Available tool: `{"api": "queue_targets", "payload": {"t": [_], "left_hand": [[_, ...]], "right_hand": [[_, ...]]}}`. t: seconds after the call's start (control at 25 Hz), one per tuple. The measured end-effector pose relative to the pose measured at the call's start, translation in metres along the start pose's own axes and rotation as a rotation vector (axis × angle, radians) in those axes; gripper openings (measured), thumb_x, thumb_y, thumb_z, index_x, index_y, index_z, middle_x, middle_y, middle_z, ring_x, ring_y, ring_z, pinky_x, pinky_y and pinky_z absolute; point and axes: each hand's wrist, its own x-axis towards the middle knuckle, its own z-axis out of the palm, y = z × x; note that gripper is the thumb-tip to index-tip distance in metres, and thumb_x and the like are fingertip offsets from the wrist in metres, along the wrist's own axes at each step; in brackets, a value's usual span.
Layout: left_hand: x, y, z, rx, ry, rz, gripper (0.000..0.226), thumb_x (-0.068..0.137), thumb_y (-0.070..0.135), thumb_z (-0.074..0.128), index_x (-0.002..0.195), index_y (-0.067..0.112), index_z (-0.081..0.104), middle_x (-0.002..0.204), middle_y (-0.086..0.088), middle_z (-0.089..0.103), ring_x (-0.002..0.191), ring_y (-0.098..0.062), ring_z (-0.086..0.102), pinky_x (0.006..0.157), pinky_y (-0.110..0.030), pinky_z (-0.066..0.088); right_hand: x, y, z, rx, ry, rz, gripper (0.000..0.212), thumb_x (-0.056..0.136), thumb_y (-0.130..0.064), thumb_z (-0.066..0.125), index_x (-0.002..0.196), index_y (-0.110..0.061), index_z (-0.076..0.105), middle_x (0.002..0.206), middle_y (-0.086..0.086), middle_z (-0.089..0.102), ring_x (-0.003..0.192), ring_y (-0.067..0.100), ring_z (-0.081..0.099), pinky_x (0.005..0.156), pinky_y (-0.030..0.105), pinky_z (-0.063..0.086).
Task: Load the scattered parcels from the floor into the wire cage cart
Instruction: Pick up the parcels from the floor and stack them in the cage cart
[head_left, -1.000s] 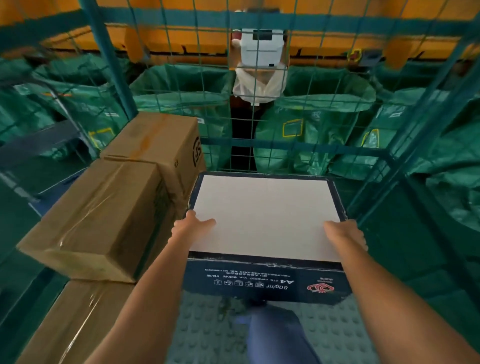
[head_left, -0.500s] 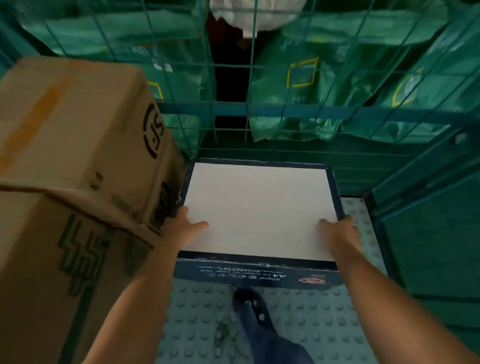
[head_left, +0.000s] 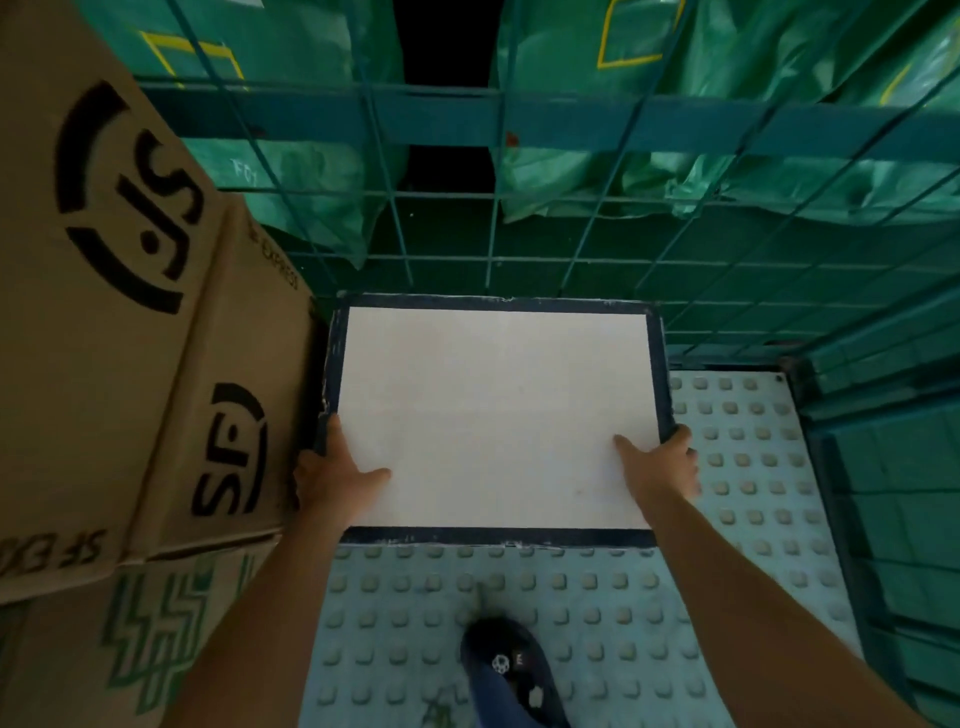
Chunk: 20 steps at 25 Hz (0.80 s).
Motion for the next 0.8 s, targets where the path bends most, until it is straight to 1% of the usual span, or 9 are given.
{"api": "queue_targets", "payload": {"t": [0.12, 0.2, 0.36, 0.48, 0.52, 0.56, 0.68, 0.76, 0.8], "left_hand": [[0.014, -0.007, 0.006, 0.022, -0.005, -0.031, 0.103, 0.085, 0.048, 0.066, 0.153, 0.03, -0.009, 0.155, -0.02, 0.01, 0.141, -0.04, 0.019, 0.113, -0.051, 0.026], [0.022, -0.009, 0.006, 0.026, -0.008, -0.039, 0.1, 0.088, 0.046, 0.064, 0.154, 0.027, -0.009, 0.157, -0.02, 0.006, 0.143, -0.039, 0.016, 0.113, -0.05, 0.024], [0.025, -0.005, 0.013, 0.056, -0.03, -0.035, 0.095, 0.091, 0.036, 0.062, 0.154, 0.023, -0.007, 0.158, -0.018, -0.007, 0.146, -0.037, 0.007, 0.116, -0.048, 0.023], [0.016, -0.004, 0.014, 0.063, 0.008, 0.014, 0.082, 0.093, 0.025, 0.056, 0.155, 0.021, 0.002, 0.159, -0.012, -0.013, 0.147, -0.034, 0.001, 0.115, -0.046, 0.027], [0.01, -0.004, 0.011, 0.048, 0.028, 0.044, 0.078, 0.093, 0.023, 0.054, 0.155, 0.02, 0.007, 0.16, -0.01, -0.012, 0.148, -0.032, 0.002, 0.115, -0.045, 0.027], [0.002, -0.005, 0.007, 0.018, 0.052, 0.066, 0.073, 0.093, 0.021, 0.053, 0.155, 0.018, 0.013, 0.161, -0.01, -0.005, 0.147, -0.031, 0.007, 0.115, -0.044, 0.028], [-0.041, -0.006, -0.01, -0.04, 0.12, 0.165, 0.061, 0.093, 0.015, 0.054, 0.149, 0.01, 0.03, 0.154, -0.014, 0.024, 0.137, -0.03, 0.032, 0.107, -0.037, 0.037], [-0.079, -0.006, -0.022, -0.056, 0.136, 0.27, 0.054, 0.093, 0.012, 0.054, 0.145, 0.007, 0.038, 0.15, -0.013, 0.031, 0.133, -0.028, 0.038, 0.103, -0.032, 0.037], [-0.103, -0.008, -0.031, -0.069, 0.138, 0.307, 0.051, 0.094, 0.012, 0.054, 0.143, 0.006, 0.04, 0.15, -0.013, 0.033, 0.132, -0.027, 0.039, 0.104, -0.03, 0.036]], "right_hand": [[0.009, -0.001, 0.018, -0.043, -0.066, -0.072, 0.094, 0.084, -0.042, 0.068, 0.151, -0.008, 0.011, 0.151, 0.019, 0.027, 0.138, 0.036, 0.028, 0.112, 0.05, 0.028], [0.014, -0.005, 0.028, -0.049, -0.09, -0.069, 0.096, 0.083, -0.041, 0.07, 0.15, -0.006, 0.01, 0.152, 0.018, 0.023, 0.139, 0.035, 0.025, 0.112, 0.051, 0.027], [0.01, -0.008, 0.03, -0.15, -0.148, -0.059, 0.101, 0.088, -0.045, 0.064, 0.151, -0.001, -0.002, 0.157, 0.018, 0.011, 0.143, 0.034, 0.017, 0.112, 0.051, 0.023], [0.0, -0.015, 0.018, -0.144, -0.172, -0.064, 0.099, 0.089, -0.038, 0.065, 0.151, 0.002, -0.002, 0.158, 0.019, 0.009, 0.145, 0.036, 0.014, 0.115, 0.048, 0.023], [-0.007, -0.016, 0.013, -0.131, -0.182, -0.08, 0.097, 0.09, -0.035, 0.065, 0.151, 0.002, 0.0, 0.157, 0.019, 0.01, 0.145, 0.036, 0.016, 0.115, 0.047, 0.025], [-0.015, -0.015, 0.007, -0.129, -0.194, -0.092, 0.094, 0.09, -0.034, 0.065, 0.151, 0.001, 0.003, 0.157, 0.019, 0.013, 0.144, 0.035, 0.019, 0.114, 0.047, 0.028], [-0.053, -0.01, -0.016, -0.144, -0.221, -0.144, 0.083, 0.092, -0.034, 0.061, 0.152, -0.003, 0.013, 0.155, 0.017, 0.025, 0.14, 0.033, 0.03, 0.111, 0.046, 0.034], [-0.086, -0.012, -0.036, -0.095, -0.239, -0.203, 0.074, 0.095, -0.032, 0.058, 0.151, -0.005, 0.018, 0.153, 0.016, 0.03, 0.137, 0.033, 0.036, 0.105, 0.039, 0.04], [-0.108, -0.014, -0.05, -0.06, -0.246, -0.228, 0.07, 0.096, -0.03, 0.056, 0.151, -0.007, 0.019, 0.152, 0.015, 0.032, 0.133, 0.032, 0.04, 0.098, 0.034, 0.042]]}}
